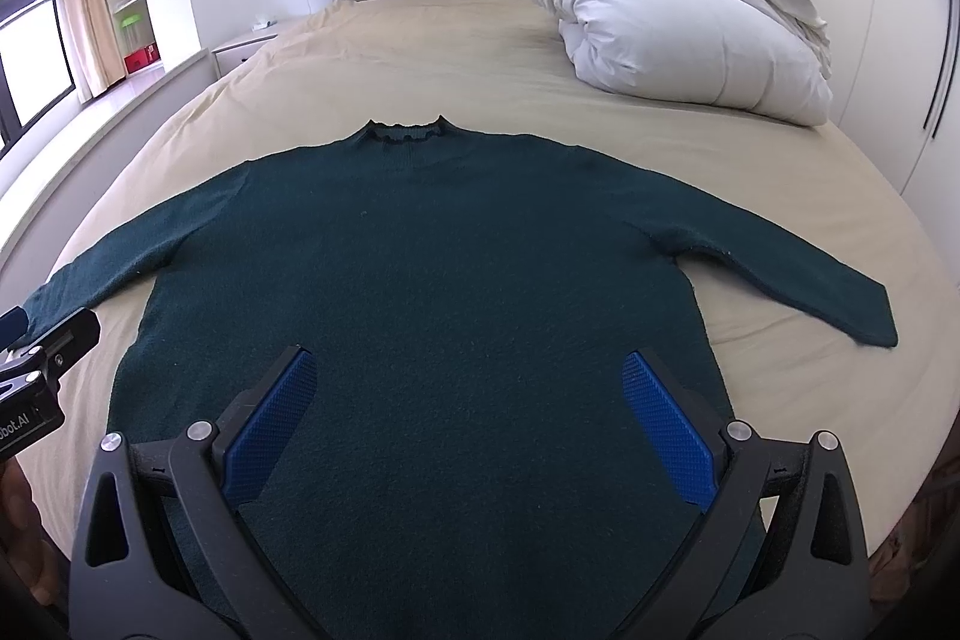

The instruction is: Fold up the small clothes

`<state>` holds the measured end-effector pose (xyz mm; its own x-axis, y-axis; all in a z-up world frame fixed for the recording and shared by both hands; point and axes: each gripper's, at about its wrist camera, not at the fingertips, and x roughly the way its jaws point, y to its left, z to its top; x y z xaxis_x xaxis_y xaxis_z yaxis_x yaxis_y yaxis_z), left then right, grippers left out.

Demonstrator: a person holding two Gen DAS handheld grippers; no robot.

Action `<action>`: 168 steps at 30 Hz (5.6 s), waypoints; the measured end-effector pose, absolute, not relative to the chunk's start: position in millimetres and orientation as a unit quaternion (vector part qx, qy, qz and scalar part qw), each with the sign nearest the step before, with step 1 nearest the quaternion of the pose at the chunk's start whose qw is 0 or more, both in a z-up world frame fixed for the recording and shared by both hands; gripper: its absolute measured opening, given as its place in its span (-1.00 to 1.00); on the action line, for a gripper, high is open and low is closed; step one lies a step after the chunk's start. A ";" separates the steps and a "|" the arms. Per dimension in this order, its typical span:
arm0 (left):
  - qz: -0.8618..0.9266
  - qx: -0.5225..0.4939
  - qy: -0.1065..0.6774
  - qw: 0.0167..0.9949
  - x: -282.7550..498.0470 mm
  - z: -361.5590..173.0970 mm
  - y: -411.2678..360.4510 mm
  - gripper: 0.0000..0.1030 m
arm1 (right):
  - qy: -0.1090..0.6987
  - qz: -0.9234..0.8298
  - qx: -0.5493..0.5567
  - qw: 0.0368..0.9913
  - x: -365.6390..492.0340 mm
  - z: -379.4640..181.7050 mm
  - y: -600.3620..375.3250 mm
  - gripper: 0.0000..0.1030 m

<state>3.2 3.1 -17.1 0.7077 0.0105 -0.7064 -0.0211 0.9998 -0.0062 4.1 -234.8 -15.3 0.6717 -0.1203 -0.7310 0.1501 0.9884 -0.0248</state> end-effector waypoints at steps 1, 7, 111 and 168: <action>0.004 -0.012 0.385 0.923 4.5 -17.0 2.7 1.00 | 0.399 -0.073 0.022 0.914 4.9 -16.2 -237.0 1.00; -0.014 -0.032 0.399 0.916 13.6 -27.0 0.2 1.00 | 0.401 -0.083 0.092 0.908 12.1 -20.2 -294.0 1.00; -0.185 -0.164 0.505 0.827 228.6 -110.8 -75.4 -0.84 | 0.307 0.030 0.550 0.776 52.0 -144.5 -553.4 -0.06; -0.154 -0.222 0.441 0.856 216.5 -139.6 -17.3 -0.79 | 0.386 -0.097 0.182 0.899 112.9 -71.6 -563.8 -0.80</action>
